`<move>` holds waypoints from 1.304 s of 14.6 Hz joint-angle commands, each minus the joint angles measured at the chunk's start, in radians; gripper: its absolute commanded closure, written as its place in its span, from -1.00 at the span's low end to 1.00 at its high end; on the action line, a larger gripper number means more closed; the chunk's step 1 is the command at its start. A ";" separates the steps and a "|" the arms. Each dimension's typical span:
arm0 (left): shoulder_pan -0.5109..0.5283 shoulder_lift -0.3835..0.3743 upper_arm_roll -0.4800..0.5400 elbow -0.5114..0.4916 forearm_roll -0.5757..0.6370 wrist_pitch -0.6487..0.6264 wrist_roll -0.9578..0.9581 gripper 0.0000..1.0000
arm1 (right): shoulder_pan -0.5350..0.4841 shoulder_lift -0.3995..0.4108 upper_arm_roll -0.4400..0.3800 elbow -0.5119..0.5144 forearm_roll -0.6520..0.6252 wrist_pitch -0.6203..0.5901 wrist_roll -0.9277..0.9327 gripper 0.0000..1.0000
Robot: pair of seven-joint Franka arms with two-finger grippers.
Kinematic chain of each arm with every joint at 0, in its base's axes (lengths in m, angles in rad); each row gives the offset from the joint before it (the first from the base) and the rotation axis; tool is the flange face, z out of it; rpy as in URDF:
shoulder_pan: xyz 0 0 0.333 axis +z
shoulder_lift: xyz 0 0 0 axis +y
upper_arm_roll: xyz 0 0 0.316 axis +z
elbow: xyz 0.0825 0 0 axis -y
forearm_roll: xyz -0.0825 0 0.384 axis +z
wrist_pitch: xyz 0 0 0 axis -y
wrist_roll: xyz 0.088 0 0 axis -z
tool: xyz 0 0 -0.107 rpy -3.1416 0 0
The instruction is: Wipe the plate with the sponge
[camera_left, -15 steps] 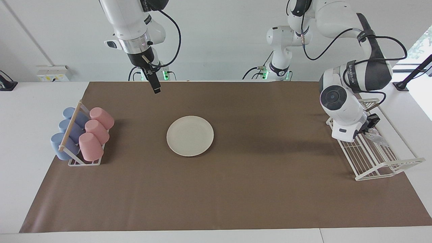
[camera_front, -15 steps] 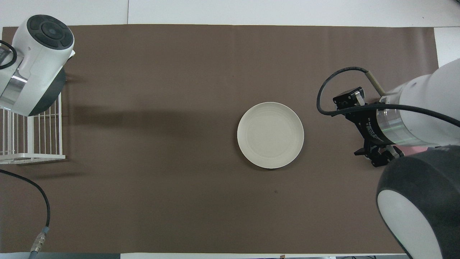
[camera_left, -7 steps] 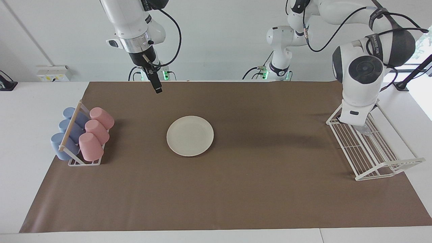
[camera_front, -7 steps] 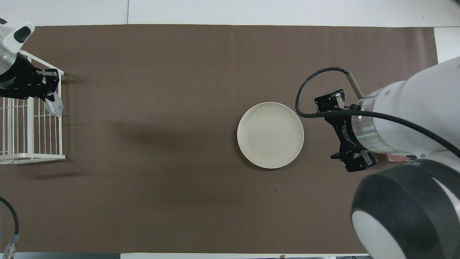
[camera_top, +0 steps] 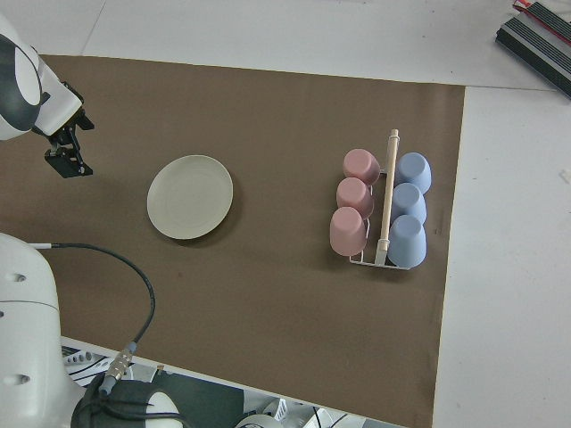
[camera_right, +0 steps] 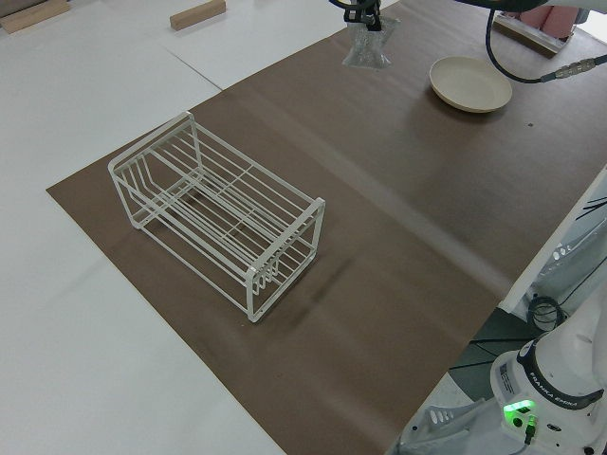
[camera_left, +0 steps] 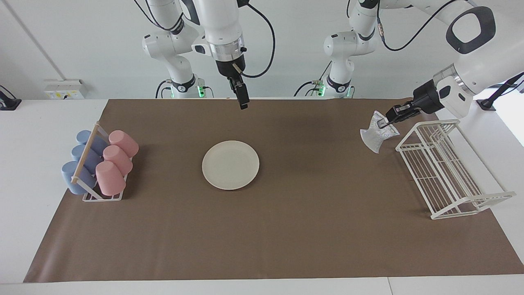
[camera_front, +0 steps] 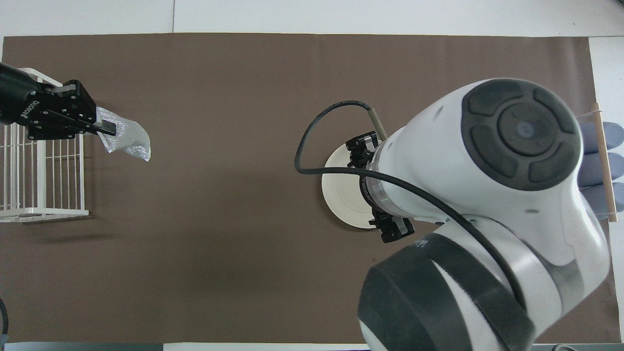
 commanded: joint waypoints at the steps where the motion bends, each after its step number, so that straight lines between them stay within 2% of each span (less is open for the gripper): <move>1: 0.013 -0.158 -0.005 -0.280 -0.203 0.077 0.152 1.00 | 0.003 0.019 0.000 0.028 -0.002 -0.011 0.011 -1.00; 4: 0.001 -0.305 -0.005 -0.572 -0.410 0.209 0.352 1.00 | 0.007 0.032 0.000 0.026 0.010 0.052 0.013 -1.00; 7: -0.046 -0.367 -0.008 -0.713 -0.565 0.269 0.442 1.00 | 0.041 0.041 0.000 0.008 0.003 0.093 0.031 -1.00; 10: -0.091 -0.363 -0.009 -0.764 -0.659 0.271 0.605 1.00 | 0.041 0.016 0.000 -0.055 0.012 0.143 0.036 -1.00; 13: -0.125 -0.358 -0.009 -0.816 -0.756 0.277 0.726 1.00 | 0.046 0.032 0.000 -0.061 0.009 0.407 0.103 -1.00; 15: -0.172 -0.353 -0.009 -0.844 -0.814 0.314 0.774 1.00 | 0.041 0.046 0.000 -0.054 0.014 0.362 0.220 -1.00; 18: -0.207 -0.353 -0.009 -0.853 -0.855 0.348 0.783 1.00 | 0.108 0.049 0.002 -0.047 0.012 0.267 0.234 -1.00; 19: -0.207 -0.353 -0.009 -0.852 -0.857 0.349 0.789 1.00 | 0.115 0.049 0.002 -0.040 0.012 0.197 0.234 -1.00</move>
